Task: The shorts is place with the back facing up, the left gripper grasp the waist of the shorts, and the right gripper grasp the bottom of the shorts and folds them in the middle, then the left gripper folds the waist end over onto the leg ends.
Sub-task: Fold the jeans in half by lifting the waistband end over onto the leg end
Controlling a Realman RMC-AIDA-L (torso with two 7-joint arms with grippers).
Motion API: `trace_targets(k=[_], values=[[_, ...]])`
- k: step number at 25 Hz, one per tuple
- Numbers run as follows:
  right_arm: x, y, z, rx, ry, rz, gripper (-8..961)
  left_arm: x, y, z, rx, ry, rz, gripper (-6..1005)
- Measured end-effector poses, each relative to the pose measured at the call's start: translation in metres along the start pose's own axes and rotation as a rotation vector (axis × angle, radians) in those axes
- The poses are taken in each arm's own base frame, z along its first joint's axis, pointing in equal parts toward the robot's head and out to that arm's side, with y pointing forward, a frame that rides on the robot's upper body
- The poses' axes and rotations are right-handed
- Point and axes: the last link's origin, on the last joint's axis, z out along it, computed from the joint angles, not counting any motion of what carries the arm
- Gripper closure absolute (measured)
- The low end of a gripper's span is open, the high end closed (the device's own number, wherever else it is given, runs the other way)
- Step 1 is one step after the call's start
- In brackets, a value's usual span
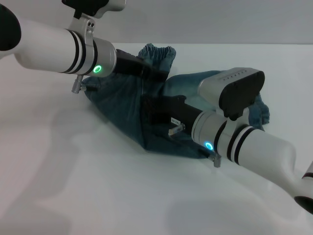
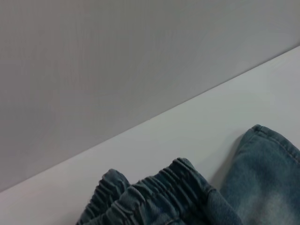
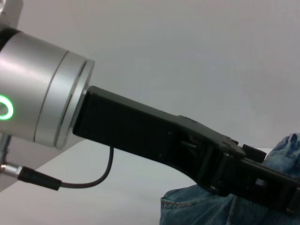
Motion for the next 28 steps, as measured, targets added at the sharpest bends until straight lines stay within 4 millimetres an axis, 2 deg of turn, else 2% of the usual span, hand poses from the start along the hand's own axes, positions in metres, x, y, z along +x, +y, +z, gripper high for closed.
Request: trace_targets(k=[15,20,23,28], values=[[0.0,0.002,-0.001,-0.003,-0.003,0.007,913,-0.004,-0.004,-0.002,0.024,0.042,0.004,162],[0.001,0.002,-0.001,-0.002,-0.004,0.011,912,-0.004,-0.006,-0.014,0.056,0.14,-0.013,295],[0.002,0.003,-0.002,-0.003,-0.005,0.016,911,-0.005,-0.006,-0.016,0.053,0.145,-0.008,534],[0.002,0.005,-0.003,-0.008,-0.009,0.021,910,-0.007,0.0,-0.013,0.028,0.118,0.004,733]])
